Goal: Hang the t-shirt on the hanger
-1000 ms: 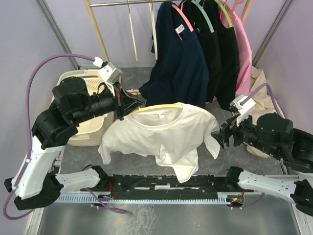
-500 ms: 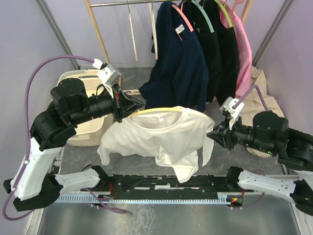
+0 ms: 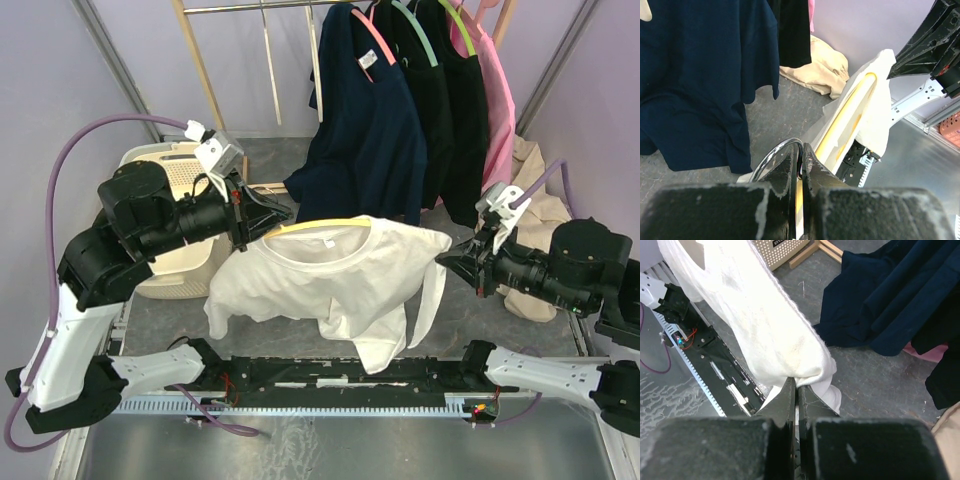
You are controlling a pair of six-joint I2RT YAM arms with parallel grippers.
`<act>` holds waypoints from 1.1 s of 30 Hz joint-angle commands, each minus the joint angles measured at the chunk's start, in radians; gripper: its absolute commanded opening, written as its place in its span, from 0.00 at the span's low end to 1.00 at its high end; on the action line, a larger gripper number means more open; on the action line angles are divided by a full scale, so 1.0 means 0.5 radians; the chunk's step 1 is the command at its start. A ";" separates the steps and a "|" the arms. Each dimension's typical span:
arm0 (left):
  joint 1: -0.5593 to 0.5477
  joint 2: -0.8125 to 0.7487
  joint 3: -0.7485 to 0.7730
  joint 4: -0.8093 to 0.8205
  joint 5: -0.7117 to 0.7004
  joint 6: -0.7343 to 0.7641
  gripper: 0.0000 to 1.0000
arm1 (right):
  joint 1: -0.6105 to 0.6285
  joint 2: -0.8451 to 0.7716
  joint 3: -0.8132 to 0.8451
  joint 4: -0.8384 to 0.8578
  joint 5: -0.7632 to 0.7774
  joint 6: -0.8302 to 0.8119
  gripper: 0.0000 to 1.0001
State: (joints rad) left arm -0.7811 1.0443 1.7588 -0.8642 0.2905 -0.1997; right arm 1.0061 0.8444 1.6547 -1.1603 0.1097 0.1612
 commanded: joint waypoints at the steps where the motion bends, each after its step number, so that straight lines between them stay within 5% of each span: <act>1: -0.009 -0.042 0.063 0.139 0.032 0.102 0.03 | 0.009 0.041 0.148 0.051 -0.001 -0.003 0.01; 33: -0.009 -0.018 0.017 0.193 0.006 0.078 0.03 | 0.009 -0.081 0.089 0.232 -0.232 0.056 0.01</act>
State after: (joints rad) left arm -0.7822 1.0363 1.7584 -0.8612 0.2710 -0.1993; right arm 1.0061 0.7727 1.6806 -1.1297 0.0010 0.1894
